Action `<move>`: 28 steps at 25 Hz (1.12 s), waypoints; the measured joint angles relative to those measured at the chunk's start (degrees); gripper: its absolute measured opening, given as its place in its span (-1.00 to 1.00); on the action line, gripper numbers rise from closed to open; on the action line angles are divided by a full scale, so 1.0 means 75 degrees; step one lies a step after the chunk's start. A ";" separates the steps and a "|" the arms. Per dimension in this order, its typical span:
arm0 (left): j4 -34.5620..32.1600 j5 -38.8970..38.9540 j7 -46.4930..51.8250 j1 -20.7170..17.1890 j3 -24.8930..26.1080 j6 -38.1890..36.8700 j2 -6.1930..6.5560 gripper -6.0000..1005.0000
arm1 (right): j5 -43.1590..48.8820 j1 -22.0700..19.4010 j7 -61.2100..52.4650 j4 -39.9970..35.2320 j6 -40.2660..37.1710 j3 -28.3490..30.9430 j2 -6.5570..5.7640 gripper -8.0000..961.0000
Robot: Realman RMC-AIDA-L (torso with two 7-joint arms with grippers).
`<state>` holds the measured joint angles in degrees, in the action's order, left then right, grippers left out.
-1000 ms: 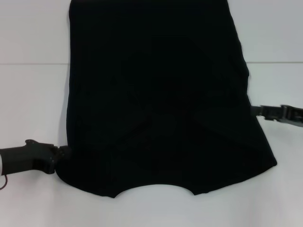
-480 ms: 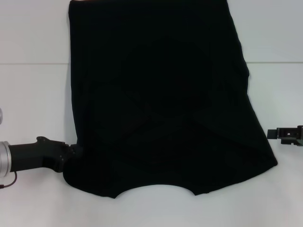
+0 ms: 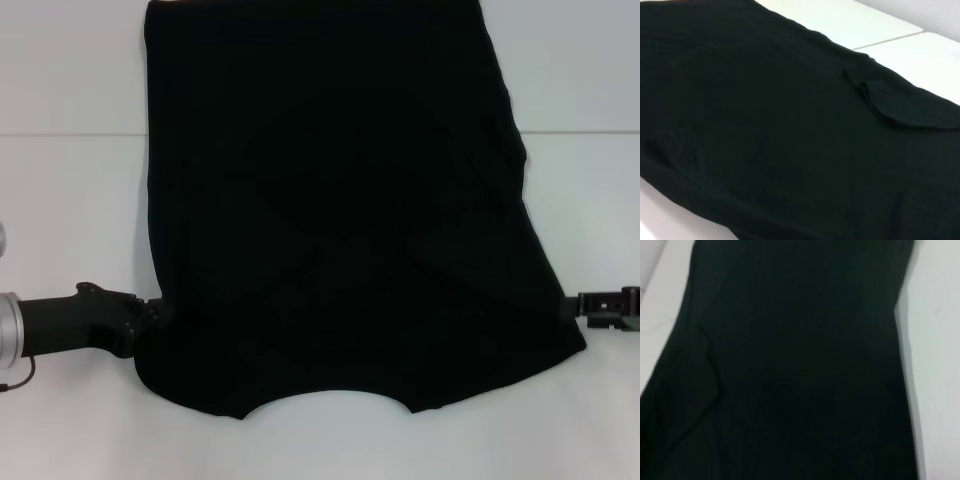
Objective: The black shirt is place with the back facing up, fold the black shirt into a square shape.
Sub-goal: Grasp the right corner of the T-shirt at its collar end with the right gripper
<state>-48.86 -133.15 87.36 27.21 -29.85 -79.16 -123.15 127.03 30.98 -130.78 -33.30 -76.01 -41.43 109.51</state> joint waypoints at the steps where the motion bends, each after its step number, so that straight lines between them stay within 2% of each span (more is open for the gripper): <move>1: 0.0000 0.0000 0.0000 0.0000 0.0009 0.0001 -0.0001 -0.91 | 0.0081 0.0009 -0.0019 0.0000 -0.0010 0.0003 0.0010 0.46; 10: 0.0000 -0.0001 0.0000 0.0018 0.0030 0.0020 0.0007 -0.91 | 0.0283 0.0023 -0.0064 -0.0006 0.0043 -0.0001 0.0049 0.45; 22: 0.0000 0.0000 0.0000 0.0071 0.0030 0.0034 0.0035 -0.90 | 0.0404 0.0153 -0.0080 -0.0009 0.0066 0.0009 0.0233 0.44; 28: 0.0000 -0.0001 0.0000 0.0078 0.0026 0.0105 0.0035 -0.90 | 0.0417 0.0215 -0.0088 -0.0055 -0.0009 -0.0015 0.0322 0.33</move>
<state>-48.87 -133.16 87.36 27.80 -29.65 -78.37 -122.88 130.15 32.59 -131.44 -33.71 -76.08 -41.54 111.93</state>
